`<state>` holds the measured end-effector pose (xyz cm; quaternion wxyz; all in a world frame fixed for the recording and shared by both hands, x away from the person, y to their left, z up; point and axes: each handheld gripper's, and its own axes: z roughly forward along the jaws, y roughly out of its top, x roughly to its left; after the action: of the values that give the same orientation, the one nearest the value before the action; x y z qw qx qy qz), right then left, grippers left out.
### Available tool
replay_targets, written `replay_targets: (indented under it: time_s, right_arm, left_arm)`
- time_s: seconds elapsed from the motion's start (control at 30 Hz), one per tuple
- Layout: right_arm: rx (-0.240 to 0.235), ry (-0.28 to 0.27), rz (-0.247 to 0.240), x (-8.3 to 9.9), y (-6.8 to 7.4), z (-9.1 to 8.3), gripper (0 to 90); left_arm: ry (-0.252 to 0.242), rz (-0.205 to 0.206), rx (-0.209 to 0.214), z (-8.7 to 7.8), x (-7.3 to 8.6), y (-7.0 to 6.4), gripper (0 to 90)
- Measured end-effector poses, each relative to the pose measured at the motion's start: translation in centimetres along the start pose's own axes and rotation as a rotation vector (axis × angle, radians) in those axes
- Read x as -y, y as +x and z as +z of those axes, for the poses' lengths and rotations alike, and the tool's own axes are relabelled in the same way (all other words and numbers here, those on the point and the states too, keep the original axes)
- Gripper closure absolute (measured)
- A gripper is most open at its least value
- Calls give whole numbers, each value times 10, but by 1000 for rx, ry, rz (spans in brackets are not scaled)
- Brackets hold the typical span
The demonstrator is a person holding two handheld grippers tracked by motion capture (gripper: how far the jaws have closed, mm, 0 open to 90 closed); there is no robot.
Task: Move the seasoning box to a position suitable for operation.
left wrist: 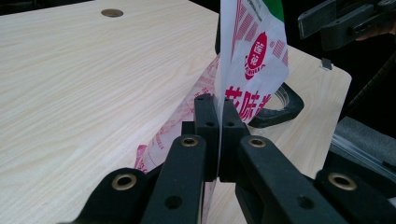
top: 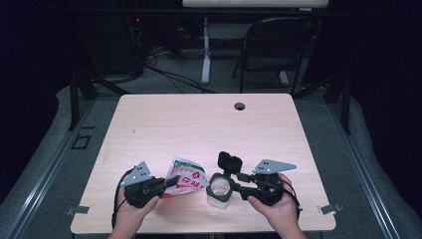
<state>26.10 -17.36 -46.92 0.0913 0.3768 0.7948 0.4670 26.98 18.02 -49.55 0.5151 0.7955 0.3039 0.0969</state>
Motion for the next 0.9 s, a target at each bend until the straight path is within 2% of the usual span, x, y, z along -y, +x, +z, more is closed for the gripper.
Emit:
replay_targets:
  time_s: [0.17,0.47,0.9]
  right_arm:
    - [-37,31,-23,-11,9,5,576]
    - [-103,125,-74,-29,26,35,575]
    - [-118,172,-90,-47,34,61,584]
  left_arm:
    - [2,12,-2,1,0,-2,900]
    - [10,17,-1,1,0,-3,900]
    - [11,30,4,2,0,-5,900]
